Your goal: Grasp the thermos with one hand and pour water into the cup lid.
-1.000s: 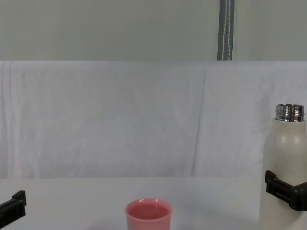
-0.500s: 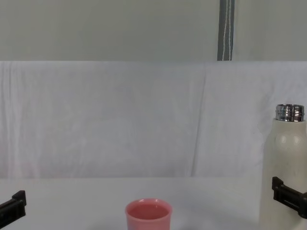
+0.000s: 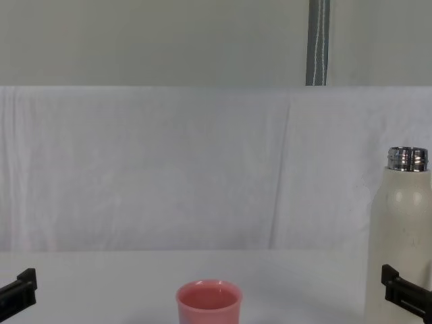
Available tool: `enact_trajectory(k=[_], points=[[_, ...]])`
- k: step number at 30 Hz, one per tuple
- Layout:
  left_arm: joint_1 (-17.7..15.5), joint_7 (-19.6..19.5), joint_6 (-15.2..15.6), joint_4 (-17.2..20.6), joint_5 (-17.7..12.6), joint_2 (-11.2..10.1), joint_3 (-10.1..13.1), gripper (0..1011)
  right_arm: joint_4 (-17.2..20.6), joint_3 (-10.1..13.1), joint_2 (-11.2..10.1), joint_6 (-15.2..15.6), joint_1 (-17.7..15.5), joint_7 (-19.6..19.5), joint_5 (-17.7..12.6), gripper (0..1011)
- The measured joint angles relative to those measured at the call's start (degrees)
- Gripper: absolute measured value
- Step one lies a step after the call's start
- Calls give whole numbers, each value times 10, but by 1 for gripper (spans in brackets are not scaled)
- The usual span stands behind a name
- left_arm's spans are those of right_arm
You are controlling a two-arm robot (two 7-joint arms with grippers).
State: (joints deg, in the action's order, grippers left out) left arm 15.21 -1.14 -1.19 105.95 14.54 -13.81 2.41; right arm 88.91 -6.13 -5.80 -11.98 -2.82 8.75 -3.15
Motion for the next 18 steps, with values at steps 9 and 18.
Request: enact_trajectory(k=[9, 18], points=[[0, 0, 0, 0, 0, 0, 0, 1001, 10, -9, -12, -8, -17, 18, -8, 1001], [0, 0, 0, 0, 0, 0, 0, 1001, 10, -26, -21, -11, -22, 34, -16, 1001]])
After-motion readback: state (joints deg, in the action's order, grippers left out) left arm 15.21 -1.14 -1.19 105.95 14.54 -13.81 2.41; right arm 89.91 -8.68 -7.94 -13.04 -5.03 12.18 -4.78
